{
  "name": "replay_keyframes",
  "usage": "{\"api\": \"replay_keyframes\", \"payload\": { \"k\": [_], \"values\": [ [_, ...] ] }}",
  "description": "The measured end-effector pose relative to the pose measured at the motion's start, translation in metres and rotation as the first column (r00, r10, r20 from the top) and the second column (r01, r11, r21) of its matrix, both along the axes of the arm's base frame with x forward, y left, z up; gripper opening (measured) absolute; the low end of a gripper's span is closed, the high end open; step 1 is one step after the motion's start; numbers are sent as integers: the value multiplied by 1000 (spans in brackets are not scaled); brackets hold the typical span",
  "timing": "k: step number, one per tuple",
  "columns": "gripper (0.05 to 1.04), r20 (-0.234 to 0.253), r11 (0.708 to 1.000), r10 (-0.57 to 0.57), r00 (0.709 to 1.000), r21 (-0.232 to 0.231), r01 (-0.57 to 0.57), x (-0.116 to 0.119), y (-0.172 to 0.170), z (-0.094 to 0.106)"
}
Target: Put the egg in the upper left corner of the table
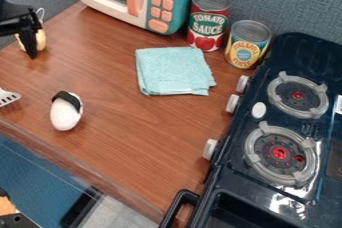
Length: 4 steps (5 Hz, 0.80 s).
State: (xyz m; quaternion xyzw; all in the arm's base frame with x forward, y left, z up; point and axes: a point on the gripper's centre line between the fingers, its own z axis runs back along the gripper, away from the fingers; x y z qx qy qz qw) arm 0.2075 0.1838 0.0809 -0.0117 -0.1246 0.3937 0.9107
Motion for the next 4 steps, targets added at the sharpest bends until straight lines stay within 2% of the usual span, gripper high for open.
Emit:
{"api": "replay_keyframes", "payload": {
  "k": [1, 2, 4],
  "values": [
    [1001, 2, 992, -128, 992, -16, 128, -3, -40, -6],
    [1001, -36, 972, -235, 971, -12, 235, 0, -76, -22],
    [999, -91, 951, -309, 947, -48, 306, 11, -93, -56]
  ]
}}
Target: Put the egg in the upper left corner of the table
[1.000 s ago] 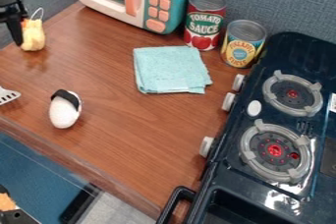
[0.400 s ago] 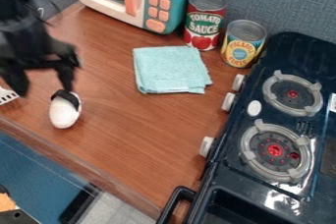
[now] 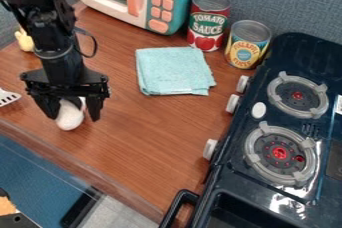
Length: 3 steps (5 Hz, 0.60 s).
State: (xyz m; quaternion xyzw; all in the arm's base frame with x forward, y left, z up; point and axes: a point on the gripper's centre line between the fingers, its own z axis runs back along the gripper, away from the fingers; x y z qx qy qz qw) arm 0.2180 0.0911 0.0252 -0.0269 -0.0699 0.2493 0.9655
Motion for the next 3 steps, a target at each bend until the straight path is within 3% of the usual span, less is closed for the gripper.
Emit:
{"api": "replay_keyframes", "payload": {
  "k": [1, 2, 3],
  "values": [
    [1000, -46, 1000, 9, 999, 21, -8, 2, 8, -14],
    [969, -63, 997, 47, 997, 58, -43, 3, 20, -22],
    [695, -39, 994, 81, 996, 82, -78, 5, 28, -21]
  ]
}}
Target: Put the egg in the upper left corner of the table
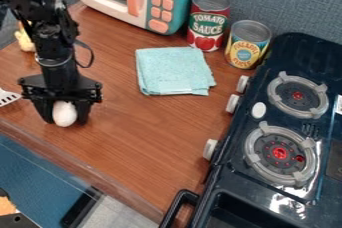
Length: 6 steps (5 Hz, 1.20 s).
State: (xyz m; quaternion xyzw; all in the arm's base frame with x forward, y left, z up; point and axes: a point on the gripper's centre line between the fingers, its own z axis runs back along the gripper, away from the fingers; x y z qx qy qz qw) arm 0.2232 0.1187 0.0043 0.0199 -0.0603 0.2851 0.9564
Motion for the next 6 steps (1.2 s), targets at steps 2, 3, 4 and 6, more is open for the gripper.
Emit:
{"api": "replay_keyframes", "payload": {
  "k": [2, 3, 4, 6],
  "values": [
    [536, -33, 998, -27, 999, 56, 29, -4, 3, 12],
    [536, 49, 997, 12, 999, 76, -15, 9, 11, 41],
    [536, 125, 995, 71, 990, 54, -78, 36, 23, 67],
    [536, 171, 976, 199, 965, 57, -211, 91, 57, 70]
  ]
}}
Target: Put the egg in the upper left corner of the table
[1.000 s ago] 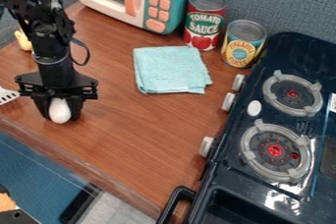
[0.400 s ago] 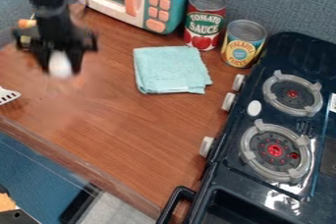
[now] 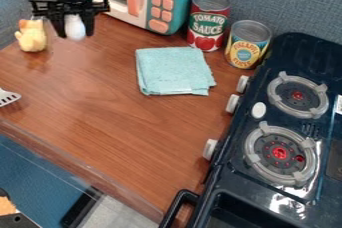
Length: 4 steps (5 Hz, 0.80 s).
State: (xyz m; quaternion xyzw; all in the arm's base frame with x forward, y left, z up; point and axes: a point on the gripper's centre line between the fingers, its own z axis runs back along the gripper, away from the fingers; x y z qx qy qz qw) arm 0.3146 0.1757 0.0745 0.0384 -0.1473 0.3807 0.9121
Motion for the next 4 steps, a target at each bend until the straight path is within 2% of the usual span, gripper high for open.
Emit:
{"api": "replay_keyframes", "payload": {
  "k": [1, 3, 4],
  "values": [
    [536, -9, 998, 55, 998, 21, -54, 18, 17, -12],
    [536, -31, 991, 128, 991, 31, -127, 44, 37, -43],
    [613, -52, 990, 142, 988, 27, -141, 49, 39, -55]
  ]
}}
